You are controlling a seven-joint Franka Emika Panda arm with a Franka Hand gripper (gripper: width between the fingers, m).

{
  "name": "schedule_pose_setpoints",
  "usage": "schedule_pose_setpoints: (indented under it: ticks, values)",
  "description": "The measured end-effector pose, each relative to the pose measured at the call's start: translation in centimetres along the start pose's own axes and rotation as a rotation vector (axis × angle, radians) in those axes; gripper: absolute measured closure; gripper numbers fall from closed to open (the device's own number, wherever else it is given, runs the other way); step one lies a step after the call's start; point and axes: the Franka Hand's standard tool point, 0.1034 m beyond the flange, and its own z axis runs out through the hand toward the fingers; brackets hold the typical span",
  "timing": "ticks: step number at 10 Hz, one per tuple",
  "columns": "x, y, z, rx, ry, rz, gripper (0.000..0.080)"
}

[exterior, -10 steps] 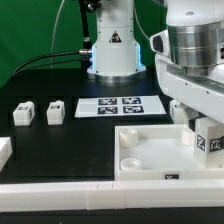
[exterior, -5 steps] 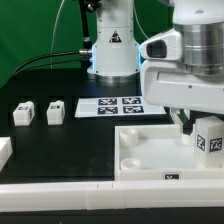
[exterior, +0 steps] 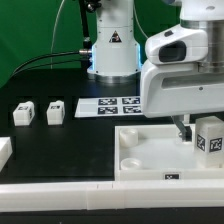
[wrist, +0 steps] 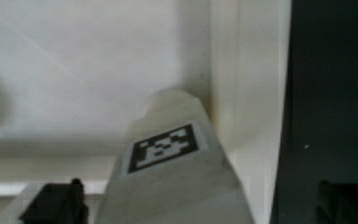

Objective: Assemble one leg

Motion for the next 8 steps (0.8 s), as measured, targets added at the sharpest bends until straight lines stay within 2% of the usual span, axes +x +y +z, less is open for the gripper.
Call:
schedule_pose_setpoints:
  ticks: [2,5,6,7,8]
  values:
    - [-0.02,0.14,0.00,0.000,-0.002,-0.127,0.0150]
    - [-0.01,0.28,-0.01,0.001,-0.002,-0.133,0.0177]
    - [-0.01,0.28,-0.01,0.001,-0.002,-0.133,0.0351]
    - [-0.01,0.28,-0.01,0.001,-0.002,-0.133,0.0351]
    - [-0.01,0.31,-0.01,0.000,-0.001,-0.133,0.0508]
